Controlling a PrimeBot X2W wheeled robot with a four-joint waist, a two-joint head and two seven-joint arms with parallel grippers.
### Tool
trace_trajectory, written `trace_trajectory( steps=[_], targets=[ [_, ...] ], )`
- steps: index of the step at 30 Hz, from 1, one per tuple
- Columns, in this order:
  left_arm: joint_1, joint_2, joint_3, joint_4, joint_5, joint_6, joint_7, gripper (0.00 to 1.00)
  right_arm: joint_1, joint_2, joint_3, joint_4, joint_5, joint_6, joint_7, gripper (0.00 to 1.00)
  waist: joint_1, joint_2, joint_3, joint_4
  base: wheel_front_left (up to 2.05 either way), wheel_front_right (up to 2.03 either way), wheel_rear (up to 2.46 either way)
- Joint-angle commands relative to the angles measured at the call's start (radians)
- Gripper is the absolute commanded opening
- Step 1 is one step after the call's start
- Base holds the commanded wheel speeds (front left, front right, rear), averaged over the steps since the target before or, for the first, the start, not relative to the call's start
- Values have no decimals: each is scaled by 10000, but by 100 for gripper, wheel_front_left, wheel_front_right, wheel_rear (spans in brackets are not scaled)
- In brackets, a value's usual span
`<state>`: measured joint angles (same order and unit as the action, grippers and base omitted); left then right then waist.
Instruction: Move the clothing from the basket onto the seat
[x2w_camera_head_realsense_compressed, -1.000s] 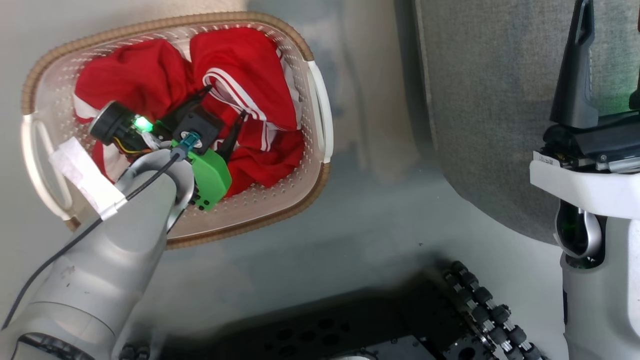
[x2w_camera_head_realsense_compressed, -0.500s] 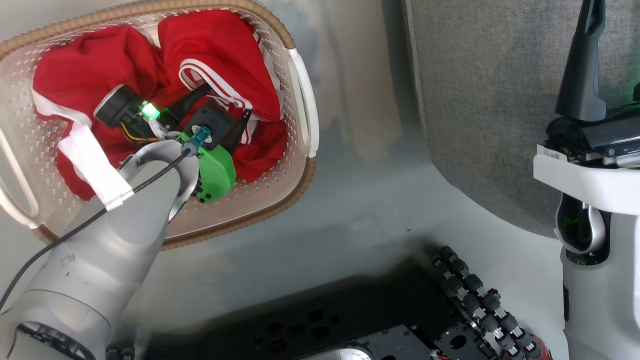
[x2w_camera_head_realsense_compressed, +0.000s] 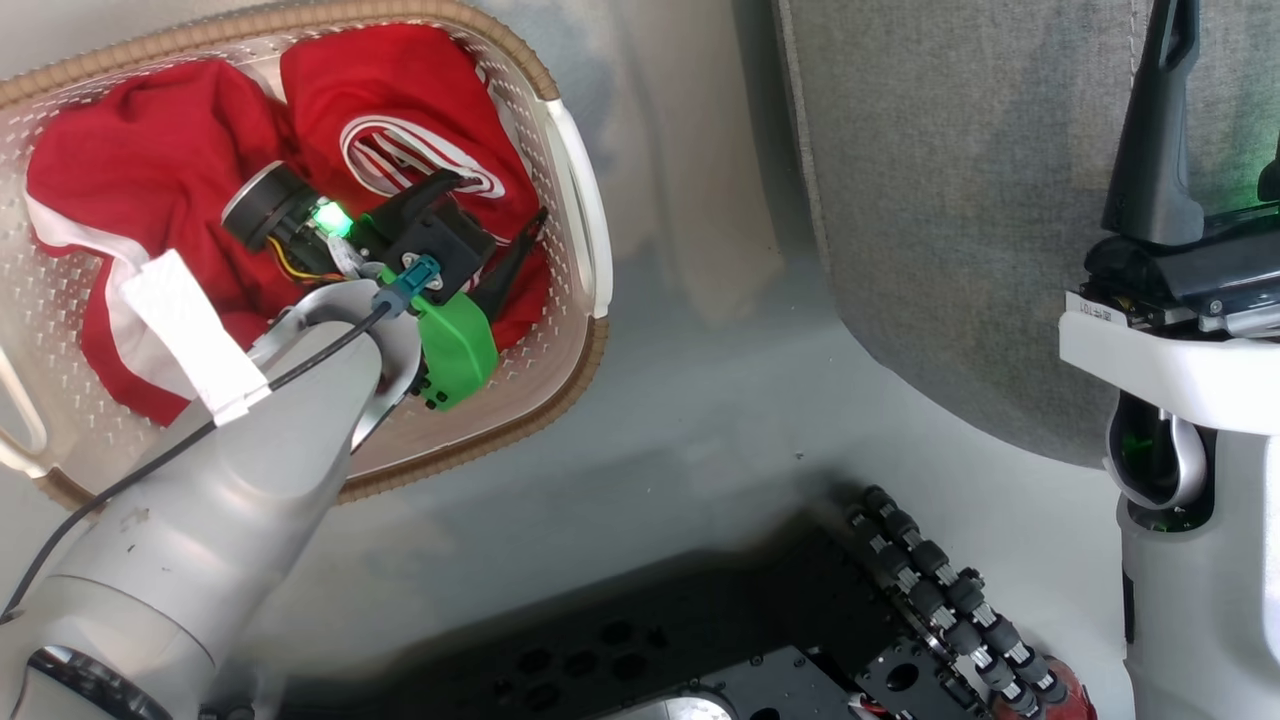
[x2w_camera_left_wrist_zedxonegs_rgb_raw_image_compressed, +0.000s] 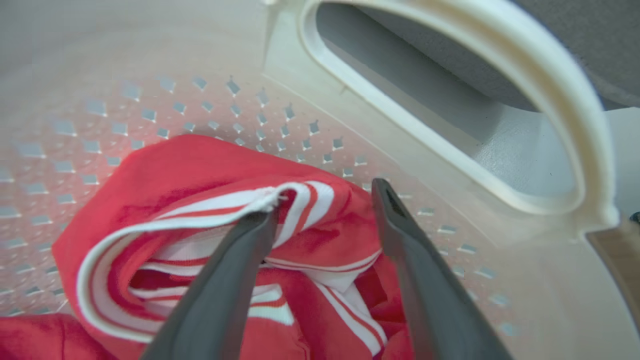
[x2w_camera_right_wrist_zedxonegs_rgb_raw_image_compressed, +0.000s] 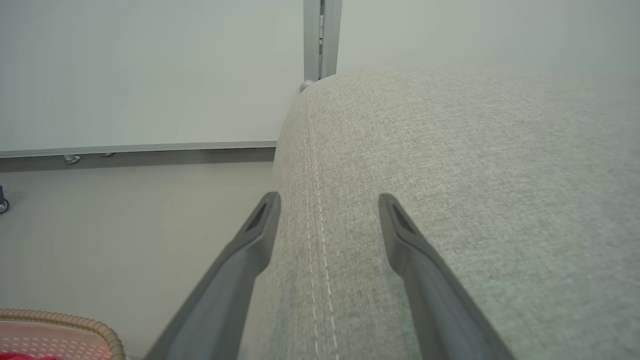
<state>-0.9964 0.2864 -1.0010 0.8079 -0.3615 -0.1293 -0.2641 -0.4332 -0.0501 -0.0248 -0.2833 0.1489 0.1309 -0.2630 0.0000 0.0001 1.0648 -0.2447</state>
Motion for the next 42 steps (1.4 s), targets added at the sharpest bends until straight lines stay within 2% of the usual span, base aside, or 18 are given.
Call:
trace_trajectory(
  steps=[1, 2, 11, 18, 25, 31, 42],
  targets=[
    [-115, 95, -7, -73, 48, -20, -4, 26, 76, -4, -12, -59, -44, -3, -28, 100, 0, -1, -24, -6, 0, 0, 0],
    [-71, 73, -42, -107, 43, -20, -4, 0, 93, -4, -33, -58, -71, -3, -28, 100, 0, -1, -47, 1, 0, 0, 0],
    [395, 29, -26, -637, 15, -20, -4, 0, 140, -10, 104, 40, -402, -3, -28, 100, 0, -1, -544, 342, 0, 0, 0],
    [1087, -133, 757, -1259, 72, -21, -4, 0, 177, -9, 164, 181, -669, -3, -28, 100, 0, -1, -1338, 771, 0, 0, 0],
    [2133, -214, 1937, -2341, -524, -21, -4, 0, 297, -13, 511, 365, -907, -3, -28, 100, 0, -1, -2331, 1126, 0, 0, 0],
    [3026, -443, 2733, -2890, -731, -21, -6, 0, 604, -13, 598, 634, -1153, -3, -28, 100, 0, -1, -3510, 1493, 0, 0, 0],
    [4970, -799, 4237, -4480, -360, -21, -6, 0, 1524, -15, 1063, 1364, -1132, -3, -28, 100, 0, -1, -6071, 1988, 0, 0, 0]
  ],
)
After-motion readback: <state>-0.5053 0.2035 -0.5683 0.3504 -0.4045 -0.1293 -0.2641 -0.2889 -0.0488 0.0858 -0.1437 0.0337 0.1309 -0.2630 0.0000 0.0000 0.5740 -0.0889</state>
